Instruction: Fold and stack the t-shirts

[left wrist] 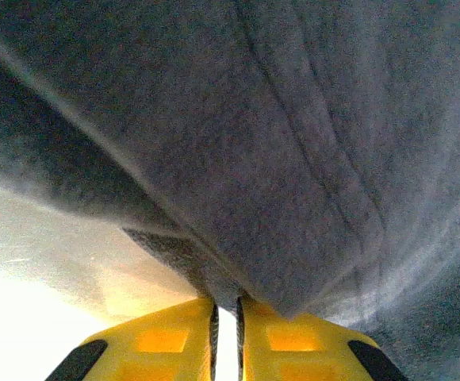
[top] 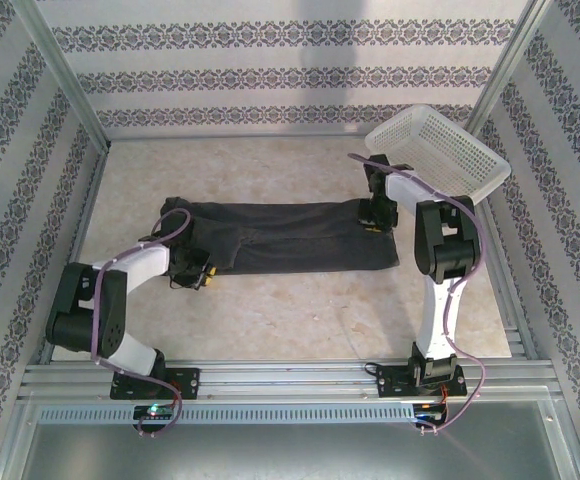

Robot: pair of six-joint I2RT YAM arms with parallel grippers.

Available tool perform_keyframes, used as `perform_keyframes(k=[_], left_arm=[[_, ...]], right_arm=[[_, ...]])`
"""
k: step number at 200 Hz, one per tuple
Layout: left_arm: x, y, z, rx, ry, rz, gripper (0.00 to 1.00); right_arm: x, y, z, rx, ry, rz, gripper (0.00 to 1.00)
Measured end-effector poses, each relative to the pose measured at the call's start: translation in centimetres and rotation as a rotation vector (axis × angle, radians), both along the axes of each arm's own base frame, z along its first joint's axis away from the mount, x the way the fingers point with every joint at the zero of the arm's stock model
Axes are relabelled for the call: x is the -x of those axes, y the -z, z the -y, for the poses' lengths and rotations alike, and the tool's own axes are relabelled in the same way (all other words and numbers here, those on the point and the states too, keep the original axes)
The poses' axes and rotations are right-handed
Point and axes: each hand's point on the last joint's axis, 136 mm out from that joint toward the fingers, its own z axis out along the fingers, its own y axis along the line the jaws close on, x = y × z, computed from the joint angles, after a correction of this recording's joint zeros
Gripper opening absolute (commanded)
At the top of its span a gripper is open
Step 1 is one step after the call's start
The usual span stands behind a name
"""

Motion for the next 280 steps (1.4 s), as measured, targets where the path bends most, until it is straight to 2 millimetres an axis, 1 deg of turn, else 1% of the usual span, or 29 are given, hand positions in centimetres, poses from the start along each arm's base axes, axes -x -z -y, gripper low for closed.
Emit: perform_keyframes(k=[11,24,32,43,58,77,86,102,112,121,126,147,159,166,174,185,197,211,220,224,228,242,251,254,265,280], left_arm=[[-0.3,0.1,-0.1,0.023,-0.005,-0.041,0.16],[-1.0,0.1,-0.2,0.049,0.0,-0.083,0.16],[-1.8,-0.1,-0.3,0.062,0.007,-0.102,0.16],[-3.5,-0.2,-0.4,0.068,0.022,-0.11,0.16],[-7.2,-0.4,-0.5,0.068,0.048,-0.083,0.16],[-12.8,-0.5,-0.3,0.068,0.078,-0.008,0.17],[-16.0,-0.7,-0.1,0.073,0.086,0.055,0.17],[-21.4,-0.9,0.8,0.081,0.104,0.172,0.16],[-24.3,-1.1,1.4,0.086,0.115,0.225,0.17],[-27.0,-1.3,2.4,0.094,0.132,0.285,0.17],[-28.2,-1.3,3.0,0.097,0.142,0.308,0.17],[-32.4,-1.7,5.9,0.113,0.177,0.408,0.17],[-34.0,-1.7,7.5,0.122,0.194,0.448,0.18],[-35.0,-2.0,8.5,0.13,0.207,0.486,0.19],[-35.7,-2.0,9.8,0.137,0.225,0.519,0.22],[-36.0,-2.5,11.1,0.145,0.243,0.544,0.26],[-35.6,-2.5,12.2,0.145,0.269,0.546,0.31],[-35.1,-3.1,12.9,0.134,0.296,0.555,0.36],[-33.9,-3.1,13.0,0.123,0.309,0.535,0.38],[-33.2,-3.4,13.0,0.117,0.315,0.528,0.38],[-32.4,-3.3,12.8,0.109,0.317,0.513,0.39],[-28.9,-4.5,11.8,0.086,0.322,0.471,0.39],[-26.3,-6.1,11.1,0.079,0.322,0.461,0.39],[-25.5,-6.4,10.8,0.076,0.321,0.459,0.39],[-22.3,-8.7,10.1,0.075,0.325,0.47,0.4],[-17.7,-11.2,9.5,0.086,0.344,0.481,0.4]], right_arm=[[0.7,0.0,-0.1,0.027,-0.022,-0.021,0.13],[1.5,0.1,-0.1,0.055,-0.038,-0.036,0.13],[2.2,0.2,0.0,0.064,-0.043,-0.046,0.13],[3.9,0.1,0.1,0.075,-0.046,-0.07,0.14],[6.8,0.1,0.3,0.082,-0.039,-0.11,0.15],[10.7,0.2,0.1,0.085,-0.027,-0.157,0.15],[12.5,0.2,-0.4,0.085,-0.028,-0.172,0.15],[15.8,0.2,-2.2,0.077,-0.044,-0.193,0.15],[17.7,0.3,-3.7,0.063,-0.056,-0.198,0.15],[19.0,0.3,-5.0,0.045,-0.064,-0.204,0.16],[19.7,0.4,-5.8,0.03,-0.063,-0.206,0.16],[21.7,0.4,-9.2,-0.044,-0.038,-0.215,0.17],[22.3,0.4,-11.3,-0.1,-0.012,-0.219,0.19],[22.5,0.4,-12.5,-0.136,0.0,-0.221,0.2],[22.6,0.3,-13.7,-0.176,0.011,-0.224,0.23],[22.6,0.1,-15.0,-0.218,0.028,-0.222,0.28],[22.4,-0.2,-15.8,-0.253,0.045,-0.216,0.32],[21.9,-0.8,-16.0,-0.281,0.068,-0.2,0.37],[21.4,-1.7,-16.0,-0.307,0.078,-0.178,0.38],[21.2,-2.3,-15.9,-0.322,0.083,-0.165,0.39],[20.9,-2.8,-15.8,-0.333,0.087,-0.153,0.39],[20.0,-5.0,-15.1,-0.379,0.108,-0.097,0.41],[19.3,-6.5,-14.3,-0.409,0.121,-0.054,0.42],[19.1,-7.0,-14.1,-0.418,0.123,-0.041,0.43],[18.6,-8.5,-12.7,-0.441,0.138,0.011,0.44],[18.5,-9.2,-10.4,-0.443,0.154,0.055,0.48]])
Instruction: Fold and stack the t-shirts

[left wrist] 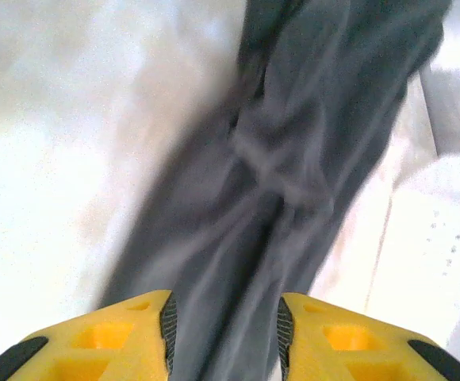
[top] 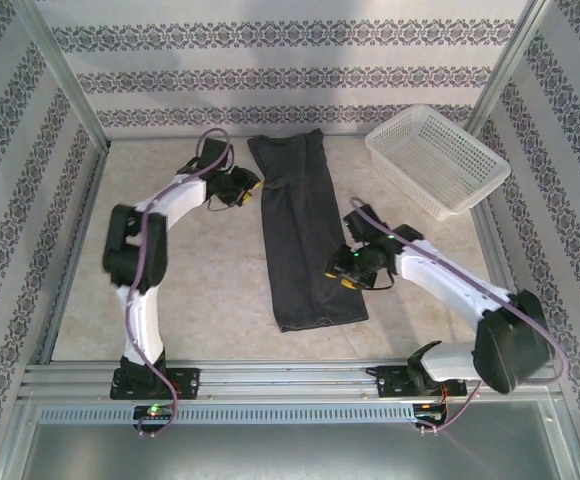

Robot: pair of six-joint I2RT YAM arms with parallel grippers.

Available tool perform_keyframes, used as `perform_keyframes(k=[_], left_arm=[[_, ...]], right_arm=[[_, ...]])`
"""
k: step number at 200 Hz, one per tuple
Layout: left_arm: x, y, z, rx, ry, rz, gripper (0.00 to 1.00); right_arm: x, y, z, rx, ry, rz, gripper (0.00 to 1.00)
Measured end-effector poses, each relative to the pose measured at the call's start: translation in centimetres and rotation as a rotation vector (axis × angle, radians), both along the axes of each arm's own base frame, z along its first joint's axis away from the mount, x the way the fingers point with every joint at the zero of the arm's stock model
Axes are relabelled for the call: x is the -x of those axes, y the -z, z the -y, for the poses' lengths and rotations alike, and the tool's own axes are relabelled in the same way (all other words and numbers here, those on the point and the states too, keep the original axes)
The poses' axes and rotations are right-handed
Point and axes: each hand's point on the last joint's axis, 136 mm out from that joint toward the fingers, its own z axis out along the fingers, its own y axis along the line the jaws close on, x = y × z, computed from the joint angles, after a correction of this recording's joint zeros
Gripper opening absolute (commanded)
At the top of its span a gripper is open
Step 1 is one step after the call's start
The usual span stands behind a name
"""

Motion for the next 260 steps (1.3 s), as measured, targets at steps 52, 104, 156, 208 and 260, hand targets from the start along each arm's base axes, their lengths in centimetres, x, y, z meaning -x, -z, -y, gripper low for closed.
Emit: perform_keyframes(k=[52,104,156,208,260], left_arm=[[18.8,4.4,6.1,0.036,0.344,-0.238,0.45],[30.6,9.2,10.1,0.056,0.541,-0.484,0.46],[30.3,10.2,12.4,0.092,0.52,-0.523,0.28],[29.0,10.1,13.4,0.077,0.503,-0.493,0.0],[31.1,7.4,10.4,0.106,0.468,-0.384,0.0]], right_arm=[[3.9,4.9,4.6,0.094,-0.054,-0.142,0.51],[5.8,8.7,3.8,0.116,-0.173,-0.254,0.46],[5.6,9.2,2.9,0.088,-0.196,-0.251,0.29],[5.6,8.9,2.2,0.085,-0.226,-0.222,0.0],[7.4,6.6,0.6,0.073,-0.306,-0.16,0.0]])
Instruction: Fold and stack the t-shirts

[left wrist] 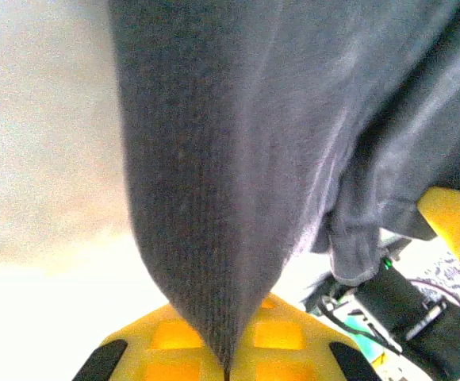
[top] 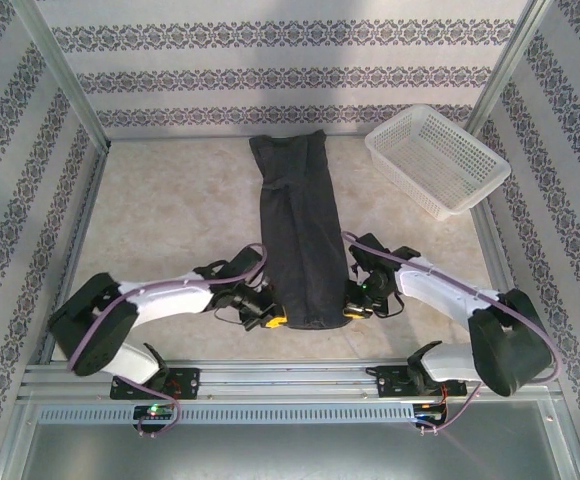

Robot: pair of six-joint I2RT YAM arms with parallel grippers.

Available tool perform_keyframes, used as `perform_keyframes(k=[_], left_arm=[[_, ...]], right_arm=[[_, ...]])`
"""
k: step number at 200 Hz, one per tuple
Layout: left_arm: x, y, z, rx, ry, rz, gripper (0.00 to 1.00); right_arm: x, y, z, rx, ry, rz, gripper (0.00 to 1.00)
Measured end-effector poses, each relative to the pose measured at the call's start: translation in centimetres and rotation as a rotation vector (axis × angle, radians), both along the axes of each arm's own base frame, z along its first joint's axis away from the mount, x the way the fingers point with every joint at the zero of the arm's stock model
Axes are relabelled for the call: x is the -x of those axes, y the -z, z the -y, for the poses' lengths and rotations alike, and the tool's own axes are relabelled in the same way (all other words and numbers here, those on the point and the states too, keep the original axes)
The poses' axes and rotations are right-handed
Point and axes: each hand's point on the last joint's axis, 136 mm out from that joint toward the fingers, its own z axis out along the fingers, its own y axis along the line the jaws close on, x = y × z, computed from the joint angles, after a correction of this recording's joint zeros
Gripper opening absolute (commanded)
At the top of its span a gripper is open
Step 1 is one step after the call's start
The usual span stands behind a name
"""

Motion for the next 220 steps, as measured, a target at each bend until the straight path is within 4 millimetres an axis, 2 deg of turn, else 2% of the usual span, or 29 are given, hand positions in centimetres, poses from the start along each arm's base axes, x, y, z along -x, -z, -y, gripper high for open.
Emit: perform_keyframes(k=[23,46,78,104,126,145,193,220], left_arm=[[2.0,0.8,-1.0,0.013,-0.013,-0.045,0.0],[3.0,0.7,-0.6,0.039,-0.003,-0.069,0.0],[2.1,-1.1,0.4,0.105,-0.027,-0.018,0.0],[-0.3,-4.6,0.5,0.146,-0.08,0.096,0.0],[-4.2,-8.3,-0.1,0.195,-0.174,0.214,0.0],[-8.0,-9.9,-1.3,0.201,-0.266,0.27,0.0],[-17.8,-9.9,-3.3,0.154,-0.405,0.317,0.0],[-22.7,-9.6,-4.3,0.146,-0.443,0.339,0.0]], right_arm=[[1.8,-1.1,-0.9,-0.022,-0.044,-0.011,0.0],[2.8,-2.3,-1.0,-0.036,-0.046,-0.03,0.0],[2.4,-4.3,-1.3,-0.06,-0.014,-0.022,0.0],[0.6,-6.0,-1.2,-0.083,0.057,0.001,0.0],[-2.1,-7.6,-1.0,-0.103,0.129,0.035,0.0],[-5.3,-8.8,-1.3,-0.114,0.17,0.058,0.0],[-16.1,-11.3,-2.6,-0.148,0.231,0.168,0.0],[-21.6,-11.5,-2.9,-0.158,0.252,0.216,0.0]])
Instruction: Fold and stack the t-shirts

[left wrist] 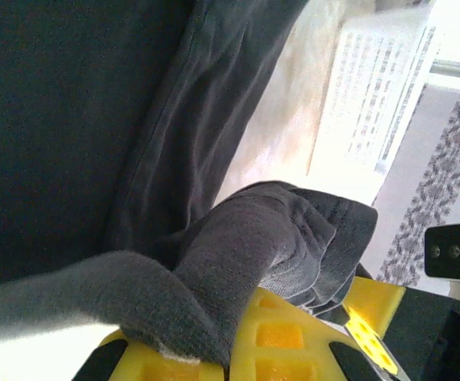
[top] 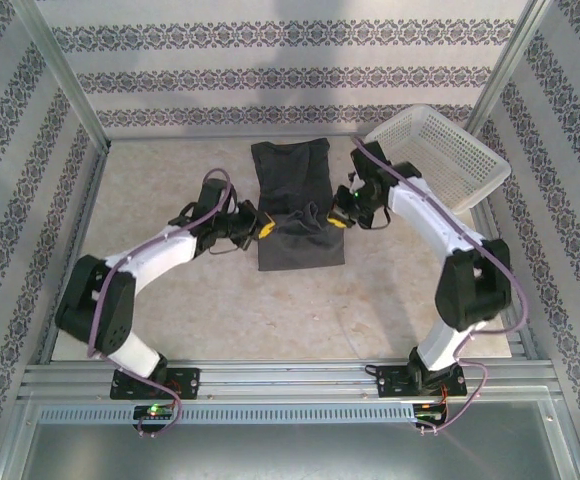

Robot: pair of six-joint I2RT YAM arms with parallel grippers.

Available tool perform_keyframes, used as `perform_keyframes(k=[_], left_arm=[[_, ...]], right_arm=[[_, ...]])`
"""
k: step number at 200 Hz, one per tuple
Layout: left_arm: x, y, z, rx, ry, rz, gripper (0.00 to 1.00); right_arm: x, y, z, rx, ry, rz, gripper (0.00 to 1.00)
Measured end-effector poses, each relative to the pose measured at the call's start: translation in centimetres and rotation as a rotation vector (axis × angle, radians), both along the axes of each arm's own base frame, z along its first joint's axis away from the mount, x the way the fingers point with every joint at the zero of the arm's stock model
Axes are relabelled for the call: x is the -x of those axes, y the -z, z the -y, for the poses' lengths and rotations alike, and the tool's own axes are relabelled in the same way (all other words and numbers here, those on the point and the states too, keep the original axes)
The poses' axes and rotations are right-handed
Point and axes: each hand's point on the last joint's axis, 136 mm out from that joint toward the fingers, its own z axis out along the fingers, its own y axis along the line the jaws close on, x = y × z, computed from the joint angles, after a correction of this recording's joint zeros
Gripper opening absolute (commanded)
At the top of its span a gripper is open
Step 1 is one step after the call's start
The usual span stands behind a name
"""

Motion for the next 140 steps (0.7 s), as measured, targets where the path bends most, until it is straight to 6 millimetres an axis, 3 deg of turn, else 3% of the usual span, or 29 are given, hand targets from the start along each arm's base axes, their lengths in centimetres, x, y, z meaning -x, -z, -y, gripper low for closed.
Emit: perform_keyframes(k=[22,31,60,83,96,111,140], left_arm=[[-3.6,1.3,-0.6,-0.003,-0.019,-0.001,0.0],[-4.8,2.2,-0.8,-0.006,-0.024,-0.009,0.11],[-8.2,5.2,-1.3,-0.007,-0.029,-0.034,0.38],[-9.1,6.3,-2.1,-0.027,-0.04,-0.031,0.46],[-8.7,5.7,-2.5,-0.04,-0.05,-0.01,0.47],[-6.3,4.4,-3.3,-0.053,-0.061,0.004,0.47],[0.0,2.6,-3.5,-0.059,-0.067,0.022,0.45]], right_arm=[[-3.6,1.2,-0.1,-0.008,0.02,0.003,0.0],[-5.1,2.1,-0.1,-0.013,0.025,-0.003,0.01],[-9.4,4.9,0.1,-0.024,0.014,-0.014,0.36],[-10.5,6.0,0.9,-0.021,-0.001,-0.008,0.46],[-10.6,5.4,1.6,-0.015,-0.012,0.013,0.48],[-10.1,4.0,2.4,-0.013,-0.016,0.057,0.49],[-4.5,1.2,4.1,-0.009,-0.007,0.111,0.48]])
